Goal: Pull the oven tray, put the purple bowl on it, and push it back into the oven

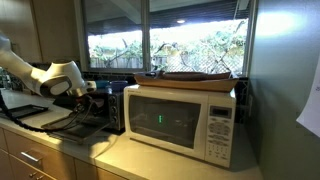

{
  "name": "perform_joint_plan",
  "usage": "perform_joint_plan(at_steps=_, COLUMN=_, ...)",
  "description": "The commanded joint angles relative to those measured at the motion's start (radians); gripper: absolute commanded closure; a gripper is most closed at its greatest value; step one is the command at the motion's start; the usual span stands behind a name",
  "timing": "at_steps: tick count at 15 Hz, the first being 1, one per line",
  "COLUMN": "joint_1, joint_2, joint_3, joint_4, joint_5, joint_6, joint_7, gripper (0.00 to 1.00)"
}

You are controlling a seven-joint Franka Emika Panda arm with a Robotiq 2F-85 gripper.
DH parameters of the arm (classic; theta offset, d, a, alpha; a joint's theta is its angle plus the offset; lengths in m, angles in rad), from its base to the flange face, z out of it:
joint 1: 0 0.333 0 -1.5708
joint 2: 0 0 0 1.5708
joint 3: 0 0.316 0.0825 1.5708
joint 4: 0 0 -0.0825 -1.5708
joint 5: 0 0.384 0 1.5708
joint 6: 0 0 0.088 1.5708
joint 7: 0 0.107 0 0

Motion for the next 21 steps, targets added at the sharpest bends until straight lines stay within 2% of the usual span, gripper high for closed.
perform_joint_plan(at_steps=1, joint_1=0.021, joint_2=0.032, joint_3=0.008, joint_4=0.001, joint_5=0.014, joint_6=0.074, joint_7=0.044, gripper=0.00)
perform_joint_plan(at_steps=8, joint_1=0.038, joint_2=0.066, joint_3=0.017, joint_4=0.005, joint_5=0.012, joint_6=0.171, joint_7=0.121, gripper=0.00)
perform_joint_plan(at_steps=21, joint_1=-0.027, joint_2=0.139, joint_3=0.087, joint_4=0.021, joint_5=-0.027, joint_6=0.319, joint_7=0.288, gripper=0.00)
